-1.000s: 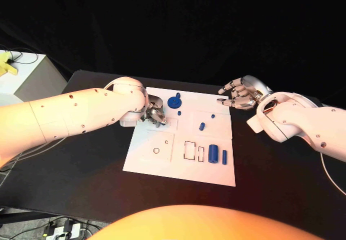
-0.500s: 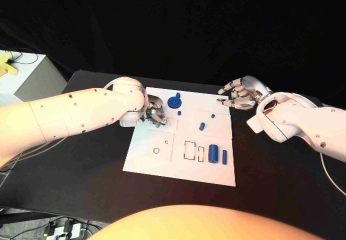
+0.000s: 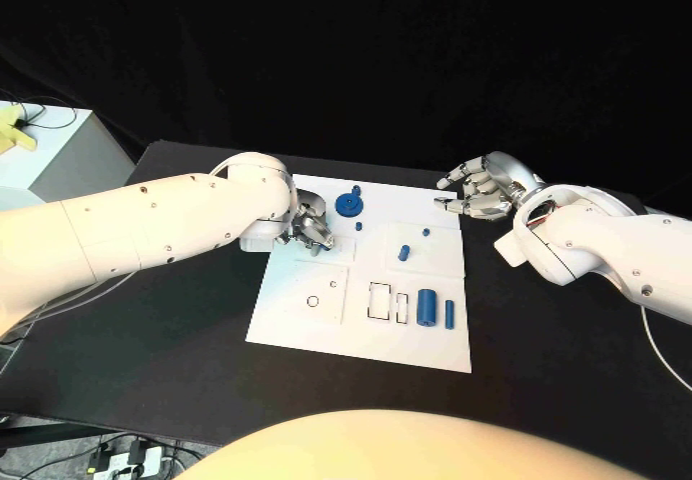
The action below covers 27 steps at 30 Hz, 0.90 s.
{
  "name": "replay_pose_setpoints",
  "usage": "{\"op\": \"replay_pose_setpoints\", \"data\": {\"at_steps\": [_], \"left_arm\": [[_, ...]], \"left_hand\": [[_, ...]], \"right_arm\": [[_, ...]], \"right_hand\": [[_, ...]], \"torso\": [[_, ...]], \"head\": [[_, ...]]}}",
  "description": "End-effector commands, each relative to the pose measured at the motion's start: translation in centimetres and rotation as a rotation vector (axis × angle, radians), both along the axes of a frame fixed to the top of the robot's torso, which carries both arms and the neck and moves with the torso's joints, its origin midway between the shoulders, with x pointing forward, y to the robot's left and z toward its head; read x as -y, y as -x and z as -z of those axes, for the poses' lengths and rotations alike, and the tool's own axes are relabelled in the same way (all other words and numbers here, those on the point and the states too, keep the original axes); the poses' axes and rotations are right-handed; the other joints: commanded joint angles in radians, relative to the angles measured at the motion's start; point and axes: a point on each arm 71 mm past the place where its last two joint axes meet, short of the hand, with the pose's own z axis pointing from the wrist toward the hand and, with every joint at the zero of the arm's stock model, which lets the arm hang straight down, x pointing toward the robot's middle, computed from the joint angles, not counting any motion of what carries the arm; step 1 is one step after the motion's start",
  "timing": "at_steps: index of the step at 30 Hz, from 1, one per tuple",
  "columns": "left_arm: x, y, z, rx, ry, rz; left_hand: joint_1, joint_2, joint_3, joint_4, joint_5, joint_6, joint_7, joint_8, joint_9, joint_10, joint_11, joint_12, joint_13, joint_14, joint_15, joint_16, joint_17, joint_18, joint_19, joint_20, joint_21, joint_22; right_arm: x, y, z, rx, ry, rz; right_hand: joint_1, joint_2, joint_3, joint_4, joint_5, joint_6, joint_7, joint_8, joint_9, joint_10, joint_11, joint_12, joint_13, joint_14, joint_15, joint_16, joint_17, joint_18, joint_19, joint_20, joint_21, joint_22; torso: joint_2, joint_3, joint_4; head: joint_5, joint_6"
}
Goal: Assemble the parts on the task board
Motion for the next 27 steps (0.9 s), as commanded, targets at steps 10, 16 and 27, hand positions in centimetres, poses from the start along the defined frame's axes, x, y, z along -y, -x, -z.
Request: {"op": "replay_pose_setpoints", "data": {"at_steps": [10, 16, 27], "left_arm": [[-0.03, 0.32, 0.66, -0.047, -0.041, 0.023], [0.05, 0.19, 0.49, -0.028, -0.031, 0.017], [0.24, 0.06, 0.11, -0.009, -0.016, 0.014]], "left_hand": [[-0.029, 0.009, 0.154, -0.156, -0.008, 0.04, -0.027, 0.007, -0.014, 0.017, -0.004, 0.01, 0.015, 0.101, -0.01, 0.001, 0.259, -0.005, 0.005, -0.002, 0.001, 0.001], [-0.031, 0.012, 0.153, -0.153, -0.008, 0.043, -0.028, 0.008, -0.016, 0.02, -0.005, 0.01, 0.017, 0.101, -0.01, 0.001, 0.259, -0.006, 0.007, -0.003, 0.003, 0.004], [-0.029, 0.02, 0.158, -0.153, -0.005, 0.045, -0.03, 0.008, -0.02, 0.023, -0.008, 0.01, 0.019, 0.101, -0.012, 0.001, 0.259, -0.007, 0.011, -0.004, 0.006, 0.01]], "right_arm": [[-0.18, 0.05, 0.06, -0.001, 0.008, -0.021], [-0.23, 0.08, 0.11, -0.003, 0.008, -0.023], [-0.23, 0.08, 0.19, -0.005, 0.008, -0.024]], "right_hand": [[-0.011, -0.005, 0.013, 0.0, 0.019, -0.007, -0.002, -0.004, -0.002, -0.005, -0.002, 0.002, -0.002, 0.08, 0.01, -0.003, 0.18, 0.02, 0.033, 0.009, -0.007, 0.137], [-0.013, -0.009, 0.022, 0.0, 0.035, -0.007, -0.002, -0.004, -0.002, -0.006, -0.002, 0.002, -0.003, 0.079, 0.009, -0.004, 0.18, 0.02, 0.033, 0.009, -0.007, 0.137], [-0.014, -0.01, 0.025, 0.0, 0.042, -0.007, -0.001, -0.004, -0.003, -0.006, -0.002, 0.002, -0.003, 0.079, 0.01, -0.004, 0.18, 0.021, 0.033, 0.009, -0.008, 0.137]], "torso": [[0.0, -0.0017, 0.0015], [0.0, -0.0023, 0.0004], [0.0, -0.0009, 0.0007]], "head": [[0.0, 0.0], [0.0, 0.0], [0.0, 0.0]]}}
